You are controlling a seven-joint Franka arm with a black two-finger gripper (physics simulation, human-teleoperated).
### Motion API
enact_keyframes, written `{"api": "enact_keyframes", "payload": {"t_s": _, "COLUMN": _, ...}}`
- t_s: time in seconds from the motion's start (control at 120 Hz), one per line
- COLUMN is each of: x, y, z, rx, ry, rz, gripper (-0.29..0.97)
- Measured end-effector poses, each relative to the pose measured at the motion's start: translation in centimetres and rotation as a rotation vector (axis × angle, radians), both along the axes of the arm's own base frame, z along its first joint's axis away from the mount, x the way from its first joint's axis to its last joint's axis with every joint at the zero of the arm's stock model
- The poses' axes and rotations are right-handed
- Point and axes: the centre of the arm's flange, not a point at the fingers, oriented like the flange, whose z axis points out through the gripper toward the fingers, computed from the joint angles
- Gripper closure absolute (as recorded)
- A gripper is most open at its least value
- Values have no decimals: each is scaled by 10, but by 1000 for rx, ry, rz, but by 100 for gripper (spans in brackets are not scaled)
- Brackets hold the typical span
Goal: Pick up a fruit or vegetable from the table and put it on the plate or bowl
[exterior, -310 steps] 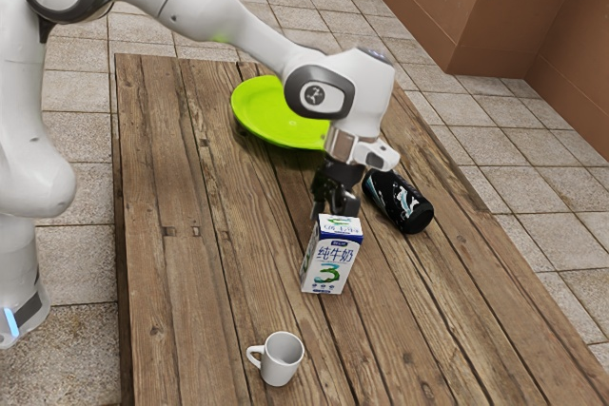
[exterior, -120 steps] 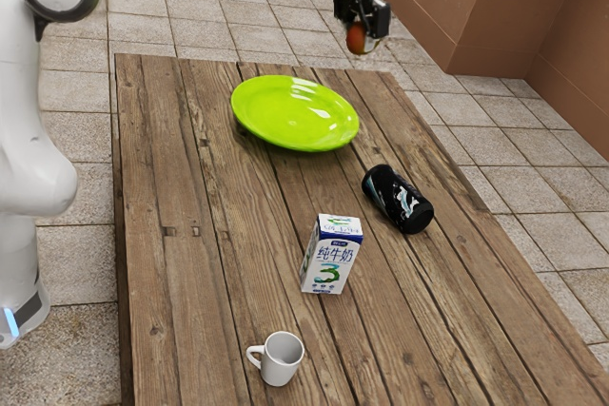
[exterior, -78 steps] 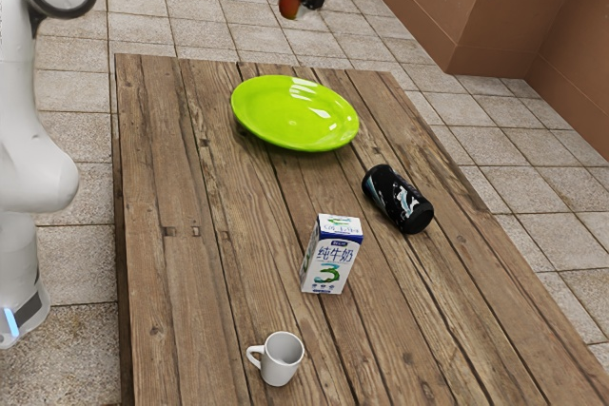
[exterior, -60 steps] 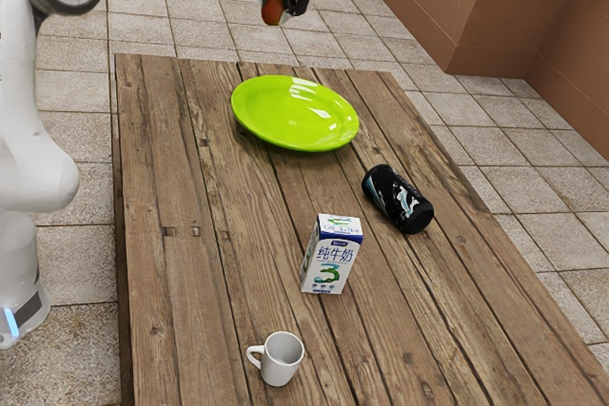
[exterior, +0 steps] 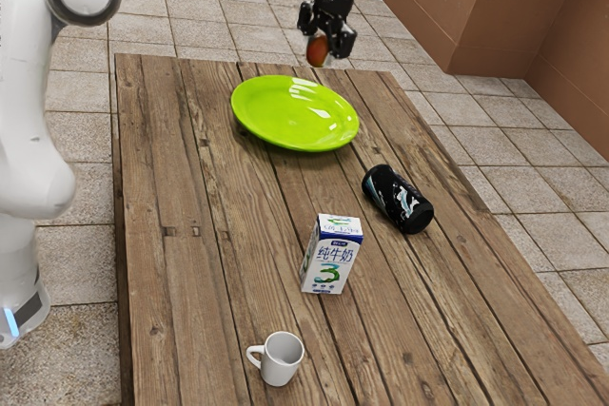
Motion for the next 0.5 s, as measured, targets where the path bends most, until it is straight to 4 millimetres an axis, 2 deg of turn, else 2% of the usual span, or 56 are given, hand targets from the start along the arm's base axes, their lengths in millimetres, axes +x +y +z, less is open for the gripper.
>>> {"api": "enact_keyframes", "payload": {"t_s": 0.075, "x": 12, "y": -8, "z": -14, "rx": -11, "ry": -6, "rz": -23, "gripper": 41}}
{"api": "enact_keyframes", "payload": {"t_s": 0.267, "x": 30, "y": 0, "z": -57, "rx": -19, "ry": 4, "rz": -26, "gripper": 42}}
{"api": "enact_keyframes", "payload": {"t_s": 0.417, "x": 34, "y": 12, "z": -68, "rx": -3, "ry": -7, "rz": -4, "gripper": 41}}
{"api": "enact_keyframes", "payload": {"t_s": 0.5, "x": 31, "y": 29, "z": -75, "rx": 9, "ry": -3, "rz": 25, "gripper": 41}}
